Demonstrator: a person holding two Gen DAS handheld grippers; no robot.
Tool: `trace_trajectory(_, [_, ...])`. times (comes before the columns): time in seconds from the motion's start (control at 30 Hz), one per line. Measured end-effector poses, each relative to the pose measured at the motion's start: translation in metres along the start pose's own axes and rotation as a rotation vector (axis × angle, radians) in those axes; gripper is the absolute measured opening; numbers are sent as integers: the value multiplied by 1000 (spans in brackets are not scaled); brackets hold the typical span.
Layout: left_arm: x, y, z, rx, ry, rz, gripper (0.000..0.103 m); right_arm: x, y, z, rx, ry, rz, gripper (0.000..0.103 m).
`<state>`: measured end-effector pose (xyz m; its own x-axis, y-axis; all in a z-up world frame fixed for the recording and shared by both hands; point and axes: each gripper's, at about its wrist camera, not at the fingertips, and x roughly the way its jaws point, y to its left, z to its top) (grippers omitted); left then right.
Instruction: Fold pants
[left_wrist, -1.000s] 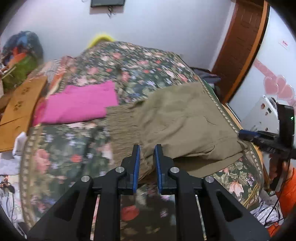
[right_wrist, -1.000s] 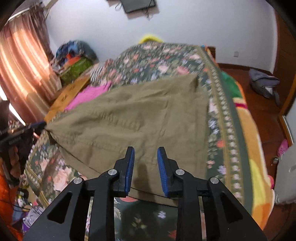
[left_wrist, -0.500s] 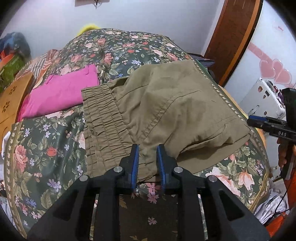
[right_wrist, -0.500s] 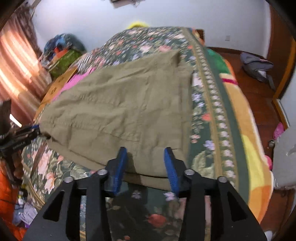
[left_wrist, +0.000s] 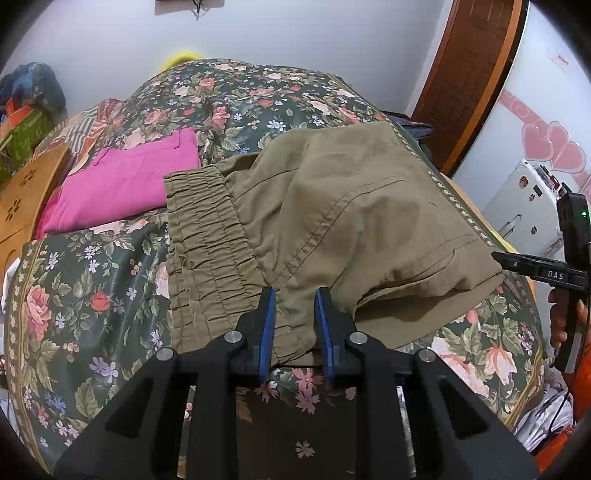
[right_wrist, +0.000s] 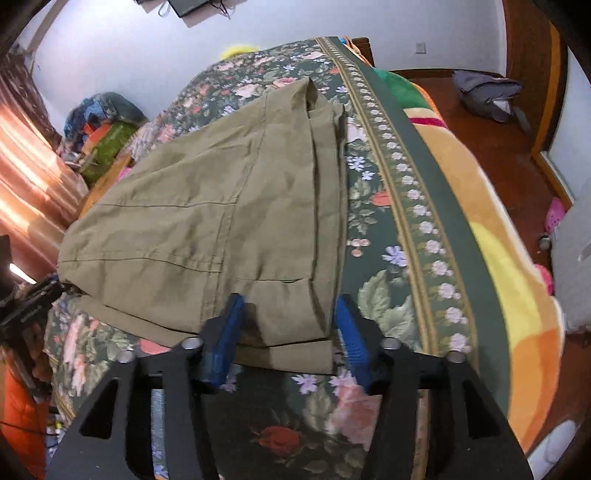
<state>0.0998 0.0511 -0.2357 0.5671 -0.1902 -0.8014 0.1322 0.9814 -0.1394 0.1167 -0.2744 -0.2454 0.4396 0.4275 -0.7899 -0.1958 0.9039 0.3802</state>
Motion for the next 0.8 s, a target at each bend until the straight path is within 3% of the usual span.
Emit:
trace_trajectory(0.1, [0, -2, 0, 0, -2, 7, 22, 0, 6, 1, -37, -8, -28, 20])
trace_trajectory(0.3, [-1, -5, 1, 24, 3, 30, 27, -13, 15, 1, -119, -84, -74, 13])
trace_trajectory(0.33, [-2, -5, 2, 27, 3, 63, 40, -14, 17, 1, -138, -93, -88, 13])
trace_trajectory(0.37, [-2, -3, 2, 23, 0, 89, 59, -15, 20, 0, -172, -90, -109, 13])
trace_trajectory(0.43, [-1, 6, 1, -9, 0, 120, 69, -13, 22, -3, -214, -94, -159, 12])
trace_trajectory(0.63, [7, 41, -7, -185, 47, -31, 72, -8, 11, -7, -218, -77, -184, 11])
trace_trajectory(0.8, [4, 30, -9, -119, 33, 18, 73, -1, 9, -8, -215, -45, -178, 12])
